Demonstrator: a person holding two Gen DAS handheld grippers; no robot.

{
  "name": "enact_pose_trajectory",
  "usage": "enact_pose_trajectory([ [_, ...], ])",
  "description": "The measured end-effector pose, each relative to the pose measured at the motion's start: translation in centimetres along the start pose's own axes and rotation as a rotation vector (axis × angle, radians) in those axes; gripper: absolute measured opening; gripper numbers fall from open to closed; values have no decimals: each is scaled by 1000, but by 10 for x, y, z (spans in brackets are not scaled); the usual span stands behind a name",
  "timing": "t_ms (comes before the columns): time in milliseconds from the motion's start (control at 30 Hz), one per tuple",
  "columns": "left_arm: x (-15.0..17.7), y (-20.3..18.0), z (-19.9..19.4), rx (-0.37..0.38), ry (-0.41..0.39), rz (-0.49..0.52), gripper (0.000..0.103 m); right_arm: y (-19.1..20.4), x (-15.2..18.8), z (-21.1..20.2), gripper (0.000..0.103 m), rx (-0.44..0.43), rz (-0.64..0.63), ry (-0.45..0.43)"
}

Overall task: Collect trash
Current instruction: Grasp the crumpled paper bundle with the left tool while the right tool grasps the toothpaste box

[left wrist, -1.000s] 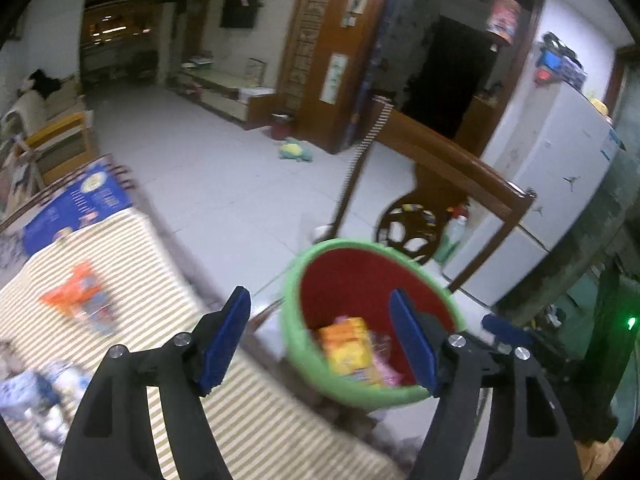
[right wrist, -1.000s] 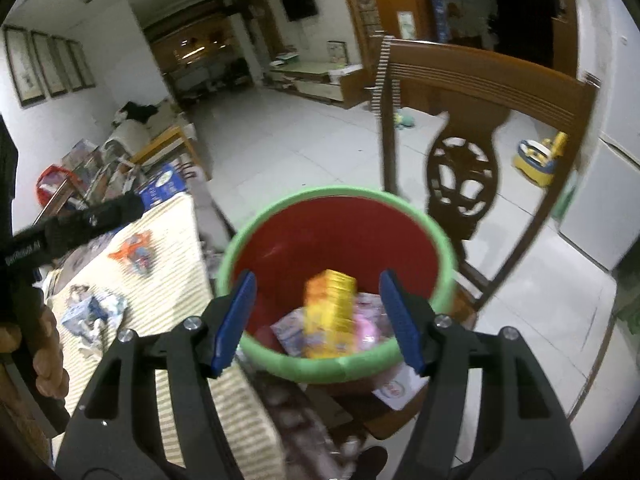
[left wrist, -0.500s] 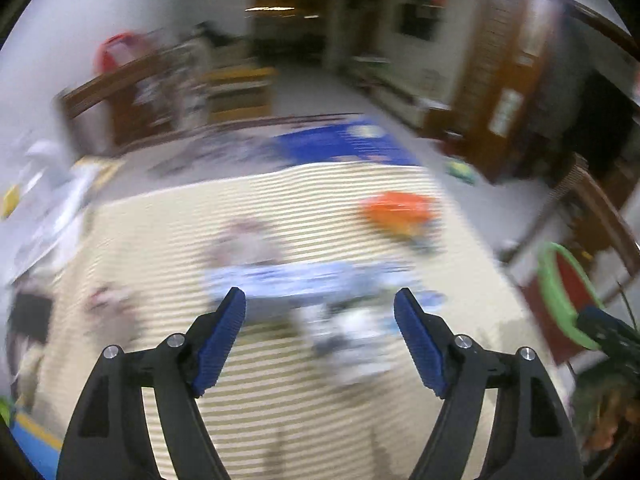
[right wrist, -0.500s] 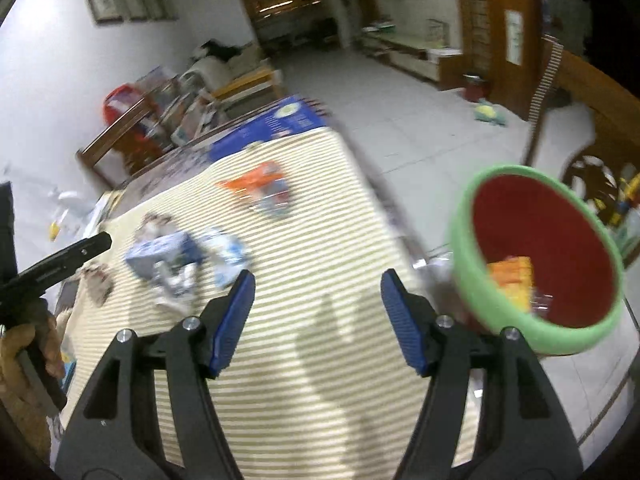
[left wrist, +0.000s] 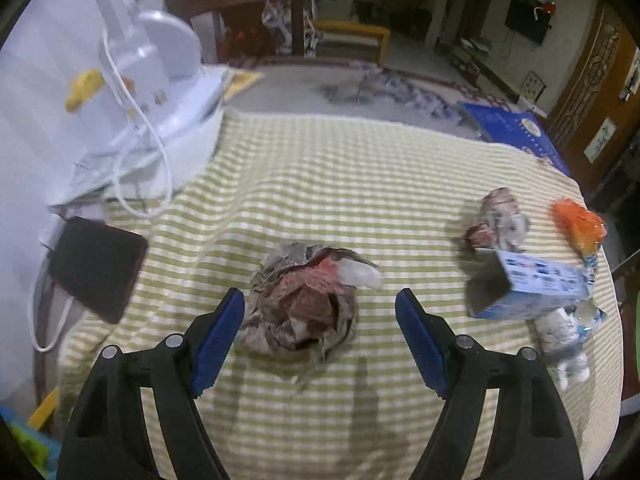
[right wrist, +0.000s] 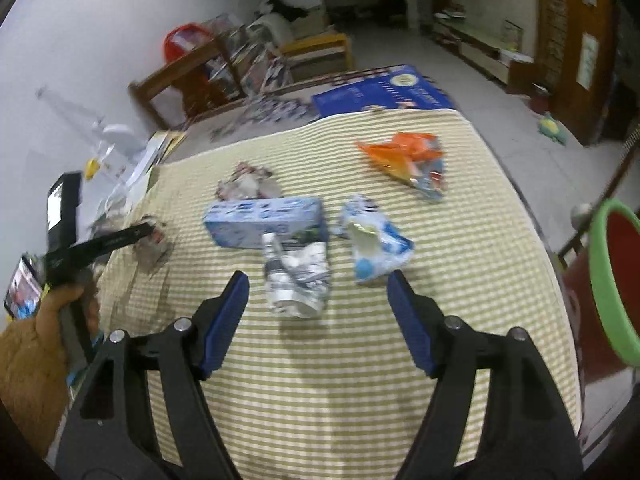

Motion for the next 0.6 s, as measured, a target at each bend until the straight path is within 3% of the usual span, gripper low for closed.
enact_pose_trajectory([
  [67,4,-2,9,16,30,1,71,8,-10,16,73,-17,-57,67],
  [100,4,-4,12,23,37,-2,63,11,-14,22,73,-22,-79,90],
  [133,5,-4,15,26,39,-5,48,14,-18,31,73,-29,-105,114],
  [233,5,-2,18,45,32,-36,41,23,-33,59,73,-60,-178,183],
  [367,12,3,10,78,26,-71,38,36,-53,108,75,-87,-300,304],
  [600,29,-1,-13,130,24,-80,39,53,-56,183,79,-77,-534,538],
])
Point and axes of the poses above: each gripper's, at about its wrist camera, not at the fingertips, and z roughly the way its jaws point, y to its left, x to its underside, the point moved 4 cm from there along z, roughly the way its jaws point, and after that the axes turned 15 degrees about -x, right-handed, at the moved point
